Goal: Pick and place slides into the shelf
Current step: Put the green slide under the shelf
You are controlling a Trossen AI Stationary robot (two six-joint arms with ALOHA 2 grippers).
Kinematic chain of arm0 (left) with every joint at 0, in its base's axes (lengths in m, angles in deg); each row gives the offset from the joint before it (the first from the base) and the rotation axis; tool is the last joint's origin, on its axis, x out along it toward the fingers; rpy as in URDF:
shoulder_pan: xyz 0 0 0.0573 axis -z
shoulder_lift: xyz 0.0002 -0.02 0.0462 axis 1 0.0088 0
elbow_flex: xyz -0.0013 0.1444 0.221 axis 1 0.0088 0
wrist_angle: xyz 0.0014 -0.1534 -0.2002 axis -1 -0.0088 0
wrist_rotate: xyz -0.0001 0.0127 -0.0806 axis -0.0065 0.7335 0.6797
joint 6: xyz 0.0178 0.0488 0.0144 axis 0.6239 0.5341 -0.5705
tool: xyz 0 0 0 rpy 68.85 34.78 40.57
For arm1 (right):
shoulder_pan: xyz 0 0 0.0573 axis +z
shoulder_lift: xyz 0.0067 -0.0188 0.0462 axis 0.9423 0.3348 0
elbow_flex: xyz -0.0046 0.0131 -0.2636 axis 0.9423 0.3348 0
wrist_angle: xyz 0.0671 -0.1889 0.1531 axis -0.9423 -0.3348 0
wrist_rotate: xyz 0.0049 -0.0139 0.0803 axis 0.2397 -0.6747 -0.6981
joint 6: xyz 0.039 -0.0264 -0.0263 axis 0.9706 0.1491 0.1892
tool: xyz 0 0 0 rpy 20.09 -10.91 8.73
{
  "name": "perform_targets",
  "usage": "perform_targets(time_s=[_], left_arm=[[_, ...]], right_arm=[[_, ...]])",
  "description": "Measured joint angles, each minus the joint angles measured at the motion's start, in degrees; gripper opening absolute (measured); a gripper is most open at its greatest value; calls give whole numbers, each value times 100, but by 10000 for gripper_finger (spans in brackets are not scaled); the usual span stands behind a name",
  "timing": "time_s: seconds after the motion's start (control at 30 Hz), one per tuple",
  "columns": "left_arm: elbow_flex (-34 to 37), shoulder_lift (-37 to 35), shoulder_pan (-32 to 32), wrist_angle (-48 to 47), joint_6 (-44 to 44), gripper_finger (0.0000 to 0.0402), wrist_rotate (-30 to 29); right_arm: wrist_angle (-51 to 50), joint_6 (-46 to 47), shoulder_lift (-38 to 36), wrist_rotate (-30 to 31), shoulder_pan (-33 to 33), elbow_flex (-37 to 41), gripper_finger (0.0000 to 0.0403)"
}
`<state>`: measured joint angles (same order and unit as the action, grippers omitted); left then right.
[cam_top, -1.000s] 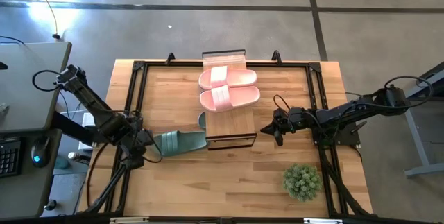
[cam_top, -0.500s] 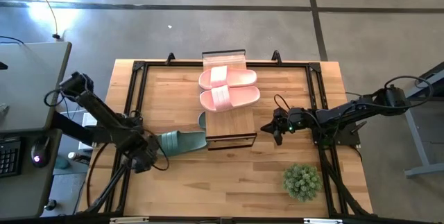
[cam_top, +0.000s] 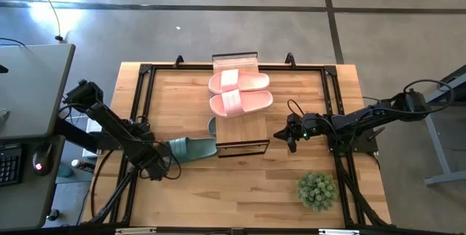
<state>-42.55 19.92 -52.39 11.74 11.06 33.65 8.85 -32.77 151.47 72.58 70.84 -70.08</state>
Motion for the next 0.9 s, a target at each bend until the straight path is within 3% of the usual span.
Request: perform_targets(time_s=[0.13,0.53,0.9], left_arm=[[304,-28,-1,589,-182,4,-73],[321,-85,9,614,-594,4,-539],[336,-65,-12,1306,-515,4,-1616]], right_arm=[[-16,-1,0,-6,0,0,0],[-415,350,-1,386,-168,0,0],[-492,-107,0,204,-560,2,0]])
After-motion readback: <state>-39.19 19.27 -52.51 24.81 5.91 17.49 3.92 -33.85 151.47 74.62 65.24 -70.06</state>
